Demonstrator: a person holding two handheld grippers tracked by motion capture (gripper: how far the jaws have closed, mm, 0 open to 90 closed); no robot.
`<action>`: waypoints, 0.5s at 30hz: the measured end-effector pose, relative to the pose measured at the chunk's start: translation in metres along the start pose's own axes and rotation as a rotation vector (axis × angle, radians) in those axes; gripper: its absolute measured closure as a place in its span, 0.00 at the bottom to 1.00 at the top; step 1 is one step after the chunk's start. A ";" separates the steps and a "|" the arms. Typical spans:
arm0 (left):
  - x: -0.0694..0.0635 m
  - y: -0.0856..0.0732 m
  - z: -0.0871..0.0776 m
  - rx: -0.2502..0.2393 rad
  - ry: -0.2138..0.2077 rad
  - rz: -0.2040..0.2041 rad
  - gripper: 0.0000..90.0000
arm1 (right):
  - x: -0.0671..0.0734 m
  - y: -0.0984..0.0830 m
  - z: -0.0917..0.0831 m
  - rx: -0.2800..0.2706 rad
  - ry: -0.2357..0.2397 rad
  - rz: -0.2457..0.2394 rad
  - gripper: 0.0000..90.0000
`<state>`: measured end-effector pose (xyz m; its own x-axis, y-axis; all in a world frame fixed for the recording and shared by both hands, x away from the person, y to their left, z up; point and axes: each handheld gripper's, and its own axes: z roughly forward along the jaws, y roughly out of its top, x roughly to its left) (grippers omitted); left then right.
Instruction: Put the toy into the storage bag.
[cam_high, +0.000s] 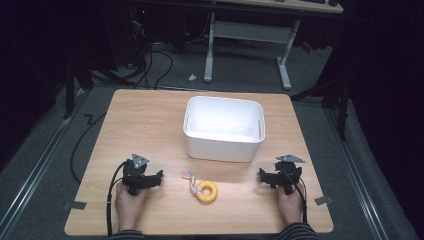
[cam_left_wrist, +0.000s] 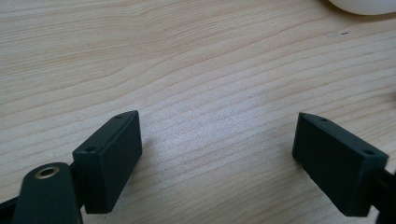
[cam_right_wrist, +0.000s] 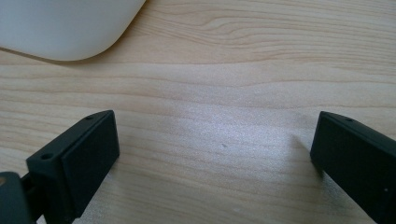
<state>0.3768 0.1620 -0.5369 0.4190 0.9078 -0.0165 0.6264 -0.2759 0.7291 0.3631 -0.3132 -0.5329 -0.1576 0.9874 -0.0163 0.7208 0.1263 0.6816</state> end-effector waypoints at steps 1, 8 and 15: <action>0.000 0.000 0.000 0.000 0.000 0.000 0.18 | 0.000 0.000 0.000 0.000 0.000 0.000 0.01; 0.000 0.000 0.000 0.000 0.000 0.000 0.18 | 0.001 0.000 -0.001 0.003 0.001 -0.001 0.01; 0.000 0.000 0.000 0.000 0.000 0.000 0.18 | 0.003 -0.002 -0.002 -0.001 -0.002 -0.002 0.01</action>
<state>0.3768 0.1620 -0.5369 0.4190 0.9078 -0.0164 0.6264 -0.2760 0.7290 0.3600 -0.3110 -0.5329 -0.1579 0.9873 -0.0194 0.7200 0.1285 0.6820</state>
